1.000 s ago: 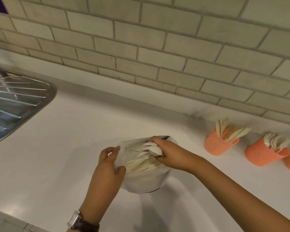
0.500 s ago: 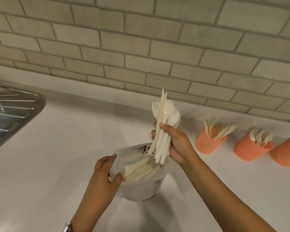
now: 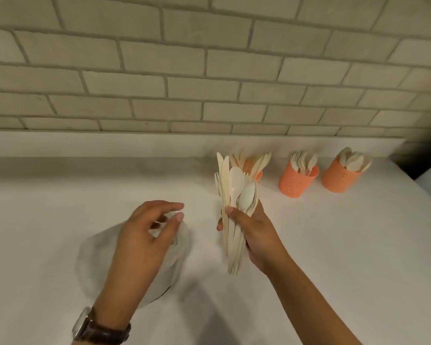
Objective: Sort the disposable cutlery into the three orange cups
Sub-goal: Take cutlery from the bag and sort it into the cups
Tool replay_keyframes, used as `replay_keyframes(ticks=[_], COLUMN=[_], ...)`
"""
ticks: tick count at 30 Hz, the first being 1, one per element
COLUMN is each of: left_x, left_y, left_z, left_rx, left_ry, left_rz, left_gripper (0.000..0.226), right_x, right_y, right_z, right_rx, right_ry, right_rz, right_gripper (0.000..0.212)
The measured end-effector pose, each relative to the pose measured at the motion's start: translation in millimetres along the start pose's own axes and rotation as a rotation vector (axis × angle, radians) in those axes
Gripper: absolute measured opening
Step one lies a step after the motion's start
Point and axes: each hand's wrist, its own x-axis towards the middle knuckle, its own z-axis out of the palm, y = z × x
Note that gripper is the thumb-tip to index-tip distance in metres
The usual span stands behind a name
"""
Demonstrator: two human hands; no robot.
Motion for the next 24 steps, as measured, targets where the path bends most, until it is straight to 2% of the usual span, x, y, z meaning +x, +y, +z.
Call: replay_keyframes(ticks=[5,10,14,17,20,24], left_x=[4.8,-3.6,-13.7,-17.0,-17.8,-14.1], left_y=[44.4,72.5,95.6,109.5,120.1,133.0], left_z=[102.2,192.7,251.6,287.6,310.3,319.9], left_rx=[-0.162,-0.224,-0.299,-0.309,-0.345,-0.389], left_ry=[-0.176,-0.208,-0.224,-0.227,-0.197,-0.198], left_rz=[-0.115,-0.226,-0.333,-0.329,-0.329,-0.346], left_gripper=[0.008,0.011,0.018,0.009,0.009,0.011], right_x=[-17.6,-37.7,-36.5,-32.7,-30.6,-24.1], right_y=[-5.3,-16.0,-11.0,-10.1,-13.6,-18.3], right_z=[-58.8,-138.4,-203.6,-245.7,-276.9,-304.8], right_rx=[0.028,0.042,0.031,0.019,0.201,0.283], right_ry=[0.049,0.050,0.055,0.037,0.007,-0.001], right_rz=[-0.003,-0.045,-0.024,0.017,0.085,0.162], right_gripper=[0.041,0.025,0.039,0.039,0.039,0.025])
